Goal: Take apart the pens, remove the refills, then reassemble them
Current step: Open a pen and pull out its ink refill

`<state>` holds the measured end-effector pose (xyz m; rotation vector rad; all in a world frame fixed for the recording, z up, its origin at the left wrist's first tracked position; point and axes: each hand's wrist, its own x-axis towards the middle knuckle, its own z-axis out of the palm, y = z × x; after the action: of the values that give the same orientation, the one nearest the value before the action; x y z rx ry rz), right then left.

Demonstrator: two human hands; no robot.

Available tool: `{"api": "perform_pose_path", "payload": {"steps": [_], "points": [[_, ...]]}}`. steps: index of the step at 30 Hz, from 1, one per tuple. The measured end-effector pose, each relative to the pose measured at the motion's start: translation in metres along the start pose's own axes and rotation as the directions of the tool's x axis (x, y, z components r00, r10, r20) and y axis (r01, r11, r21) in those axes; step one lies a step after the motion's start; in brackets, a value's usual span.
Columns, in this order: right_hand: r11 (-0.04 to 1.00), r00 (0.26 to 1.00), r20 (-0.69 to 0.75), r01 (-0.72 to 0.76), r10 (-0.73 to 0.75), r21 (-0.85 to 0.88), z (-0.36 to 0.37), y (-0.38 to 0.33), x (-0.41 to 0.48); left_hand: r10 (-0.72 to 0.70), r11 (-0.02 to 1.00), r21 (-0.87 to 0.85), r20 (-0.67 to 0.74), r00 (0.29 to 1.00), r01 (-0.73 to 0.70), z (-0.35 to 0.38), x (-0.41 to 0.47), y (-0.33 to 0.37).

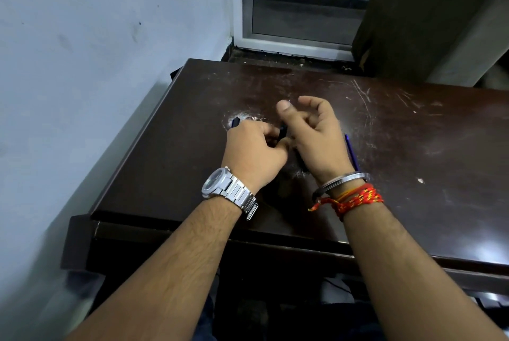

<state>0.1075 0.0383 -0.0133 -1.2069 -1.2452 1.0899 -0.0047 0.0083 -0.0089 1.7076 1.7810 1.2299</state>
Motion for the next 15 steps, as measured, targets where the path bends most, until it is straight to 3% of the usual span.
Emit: {"api": "perform_pose_path", "payload": {"steps": [2,7,11,15], "points": [[0.996,0.999,-0.012,0.030,-0.031,-0.083,0.0015,0.0013,-0.0029,0.023,1.000,0.017,-0.006,1.000,-0.023,-0.0007,-0.0005,0.0000],[0.997,0.999,-0.045,-0.012,0.016,0.074,0.0004,-0.0010,0.0003,0.008,1.000,0.016,0.008,1.000,-0.008,0.0004,-0.0007,-0.0010],[0.997,0.999,-0.023,0.032,-0.034,-0.063,-0.0004,0.0008,-0.0021,0.011,0.998,0.060,0.002,1.000,-0.011,0.0003,-0.0006,-0.0005],[0.998,1.000,-0.027,0.000,0.001,0.055,-0.0003,-0.0006,0.0000,0.005,1.000,0.026,0.001,1.000,-0.005,-0.0005,-0.0005,0.0006]]}}
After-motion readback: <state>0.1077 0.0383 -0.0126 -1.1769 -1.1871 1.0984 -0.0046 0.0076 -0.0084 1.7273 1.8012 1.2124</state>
